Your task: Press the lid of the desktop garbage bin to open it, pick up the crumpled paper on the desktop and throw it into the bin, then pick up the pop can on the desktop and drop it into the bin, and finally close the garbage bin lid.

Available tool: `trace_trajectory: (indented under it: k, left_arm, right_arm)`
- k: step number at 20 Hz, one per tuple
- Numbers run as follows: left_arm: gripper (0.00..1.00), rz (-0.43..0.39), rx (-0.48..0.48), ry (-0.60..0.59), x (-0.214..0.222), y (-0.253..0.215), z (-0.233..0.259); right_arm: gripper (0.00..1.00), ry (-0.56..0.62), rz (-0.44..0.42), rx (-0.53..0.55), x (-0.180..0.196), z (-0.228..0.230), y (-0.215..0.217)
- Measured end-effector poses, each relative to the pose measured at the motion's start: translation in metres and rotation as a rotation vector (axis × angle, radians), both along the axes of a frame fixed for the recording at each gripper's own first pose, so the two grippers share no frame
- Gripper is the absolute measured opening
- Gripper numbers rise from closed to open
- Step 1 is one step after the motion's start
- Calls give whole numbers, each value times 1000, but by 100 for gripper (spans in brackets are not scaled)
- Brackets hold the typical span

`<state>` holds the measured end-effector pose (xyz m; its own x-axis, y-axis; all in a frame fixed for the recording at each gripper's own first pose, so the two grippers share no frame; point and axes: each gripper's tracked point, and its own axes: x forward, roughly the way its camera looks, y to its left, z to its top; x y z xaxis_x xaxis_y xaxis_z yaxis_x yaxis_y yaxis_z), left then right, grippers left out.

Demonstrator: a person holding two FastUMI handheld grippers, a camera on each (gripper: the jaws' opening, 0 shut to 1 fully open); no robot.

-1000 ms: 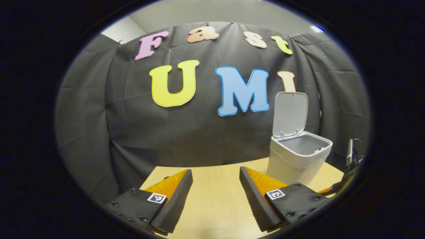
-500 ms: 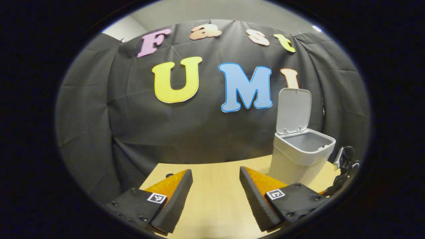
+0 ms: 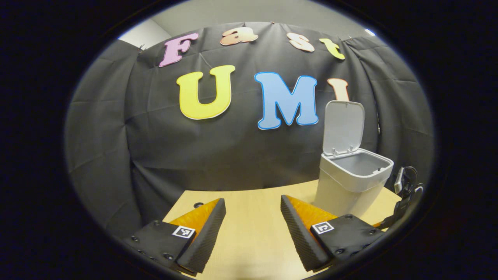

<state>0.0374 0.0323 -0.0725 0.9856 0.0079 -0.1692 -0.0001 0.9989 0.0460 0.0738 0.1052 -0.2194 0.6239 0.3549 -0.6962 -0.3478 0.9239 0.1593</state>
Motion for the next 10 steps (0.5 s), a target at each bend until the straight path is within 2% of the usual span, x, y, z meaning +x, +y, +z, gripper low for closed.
trace_trajectory:
  k: [5, 10]
  left_arm:
    - [100, -10, -5, 4, 2, -3, -3]
    - [100, -21, -7, 9, 3, -7, -5]
  right_arm:
    - [83, -81, 34, 82, 0, 55, 9]
    - [83, -274, 59, 197, 16, 160, 20]
